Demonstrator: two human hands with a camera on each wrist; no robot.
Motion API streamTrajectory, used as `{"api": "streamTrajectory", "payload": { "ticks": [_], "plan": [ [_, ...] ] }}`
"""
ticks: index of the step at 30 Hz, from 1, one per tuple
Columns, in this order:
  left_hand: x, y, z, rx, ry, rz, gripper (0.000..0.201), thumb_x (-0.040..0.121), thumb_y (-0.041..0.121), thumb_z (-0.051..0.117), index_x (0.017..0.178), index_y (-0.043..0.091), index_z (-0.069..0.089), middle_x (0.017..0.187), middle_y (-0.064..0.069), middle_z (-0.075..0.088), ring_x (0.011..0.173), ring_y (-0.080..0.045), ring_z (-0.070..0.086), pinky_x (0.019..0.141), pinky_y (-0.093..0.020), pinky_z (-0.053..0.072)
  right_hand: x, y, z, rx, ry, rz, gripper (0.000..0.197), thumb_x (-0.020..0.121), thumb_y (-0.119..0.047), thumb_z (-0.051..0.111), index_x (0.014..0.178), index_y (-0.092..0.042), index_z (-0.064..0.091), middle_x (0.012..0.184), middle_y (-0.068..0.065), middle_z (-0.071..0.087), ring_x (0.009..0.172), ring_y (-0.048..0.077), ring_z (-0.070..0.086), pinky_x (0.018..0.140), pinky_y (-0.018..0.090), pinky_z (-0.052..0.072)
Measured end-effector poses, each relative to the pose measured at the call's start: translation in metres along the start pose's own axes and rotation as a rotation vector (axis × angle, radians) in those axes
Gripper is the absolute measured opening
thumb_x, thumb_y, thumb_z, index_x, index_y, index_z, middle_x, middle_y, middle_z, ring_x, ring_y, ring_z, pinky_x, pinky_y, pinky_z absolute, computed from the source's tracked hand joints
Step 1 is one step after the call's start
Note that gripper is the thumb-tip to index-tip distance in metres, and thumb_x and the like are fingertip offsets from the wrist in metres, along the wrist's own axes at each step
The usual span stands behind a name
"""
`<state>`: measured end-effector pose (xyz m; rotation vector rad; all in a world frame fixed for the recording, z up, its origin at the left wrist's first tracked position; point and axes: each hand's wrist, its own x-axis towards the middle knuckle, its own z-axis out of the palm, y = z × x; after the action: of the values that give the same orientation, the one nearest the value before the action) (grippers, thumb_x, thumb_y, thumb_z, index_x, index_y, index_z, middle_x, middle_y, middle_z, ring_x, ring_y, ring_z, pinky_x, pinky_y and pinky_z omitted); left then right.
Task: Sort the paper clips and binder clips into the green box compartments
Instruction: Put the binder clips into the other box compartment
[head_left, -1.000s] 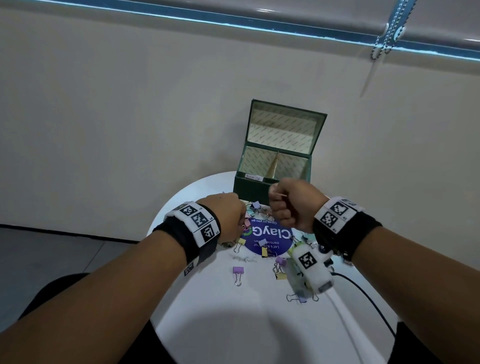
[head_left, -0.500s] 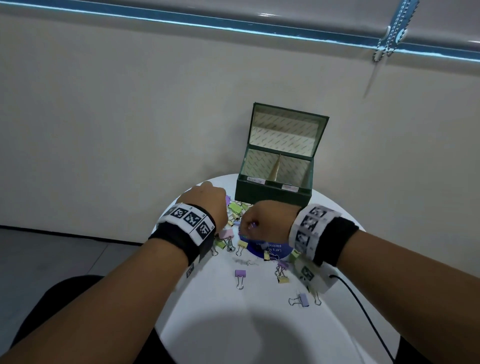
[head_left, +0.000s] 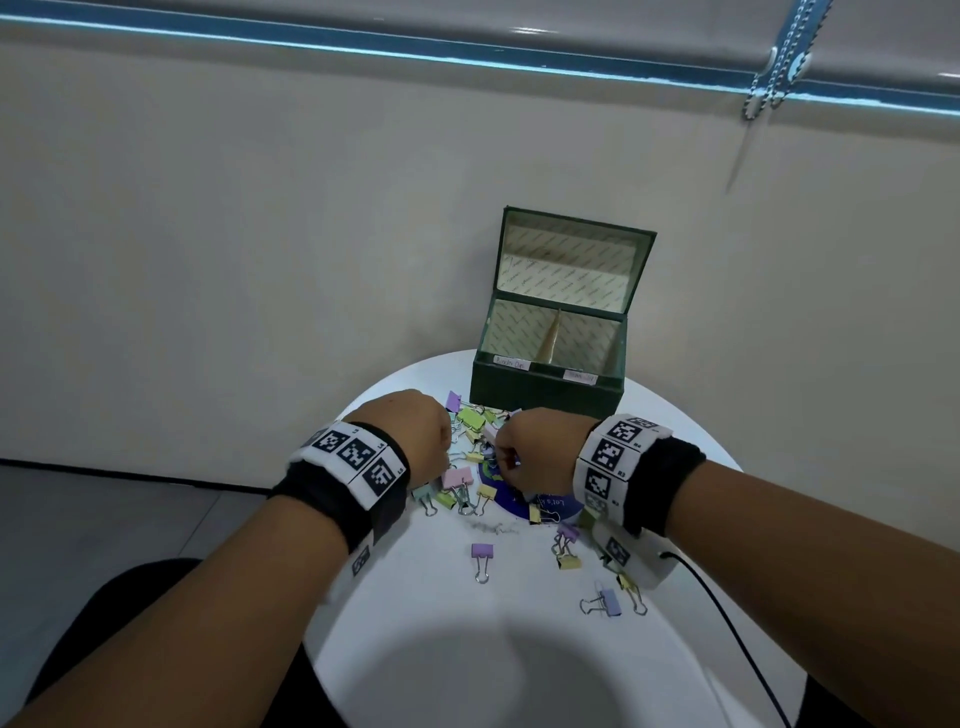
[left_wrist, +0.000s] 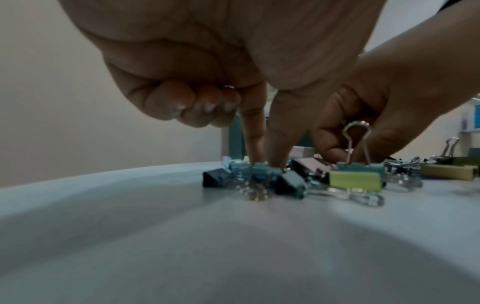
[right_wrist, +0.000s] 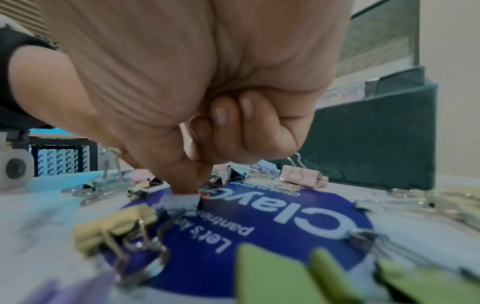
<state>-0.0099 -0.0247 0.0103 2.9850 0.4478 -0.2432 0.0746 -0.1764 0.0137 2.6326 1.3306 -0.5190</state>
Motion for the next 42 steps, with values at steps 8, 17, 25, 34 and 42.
{"api": "streamTrajectory", "payload": {
  "ticks": [8,17,25,34,42],
  "plan": [
    [-0.002,-0.001,-0.004,0.001,0.074,-0.051,0.016,0.089,0.035,0.057,0.094,0.026,0.068,0.1,0.005,0.064,0.089,-0.017,0.062,0.08,-0.03,0.053,-0.01,0.012,0.0,0.089,0.053,-0.035,0.005,0.083,-0.017,0.067,0.08,-0.021,0.065,0.078,-0.004,0.066,0.077,0.016,0.06,0.071,0.028,0.052],
    [-0.003,0.004,-0.003,0.068,-0.066,-0.03,0.019,0.089,0.033,0.055,0.096,0.024,0.071,0.098,0.004,0.068,0.09,-0.016,0.064,0.08,-0.029,0.054,-0.007,0.011,0.002,0.048,-0.011,-0.019,0.005,0.084,-0.021,0.074,0.088,-0.018,0.073,0.088,-0.001,0.071,0.087,0.018,0.066,0.068,0.022,0.048],
    [-0.003,0.004,-0.002,0.003,0.0,0.006,0.019,0.09,0.039,0.059,0.096,0.026,0.072,0.104,0.006,0.066,0.093,-0.015,0.062,0.072,-0.025,0.043,-0.004,0.012,0.01,0.024,-0.081,0.054,0.026,0.08,-0.037,0.073,0.094,-0.015,0.072,0.093,0.007,0.072,0.086,0.024,0.069,0.074,0.031,0.056],
    [0.004,0.007,-0.001,-0.031,-0.022,0.107,0.045,0.09,0.021,0.06,0.128,0.047,0.057,0.127,0.0,0.056,0.107,-0.021,0.059,0.09,-0.031,0.05,-0.023,0.027,-0.02,0.165,0.086,-0.004,0.016,0.086,-0.023,0.065,0.074,-0.02,0.055,0.072,-0.004,0.055,0.065,0.012,0.049,0.067,0.024,0.05],
    [0.011,0.009,0.0,-0.003,0.009,0.045,0.026,0.083,0.031,0.065,0.109,0.033,0.062,0.108,0.002,0.059,0.093,-0.019,0.06,0.074,-0.028,0.046,-0.013,0.082,-0.06,0.274,0.369,0.169,0.012,0.089,-0.02,0.059,0.078,-0.019,0.056,0.079,0.001,0.06,0.07,0.015,0.053,0.064,0.024,0.045]
  ]
}}
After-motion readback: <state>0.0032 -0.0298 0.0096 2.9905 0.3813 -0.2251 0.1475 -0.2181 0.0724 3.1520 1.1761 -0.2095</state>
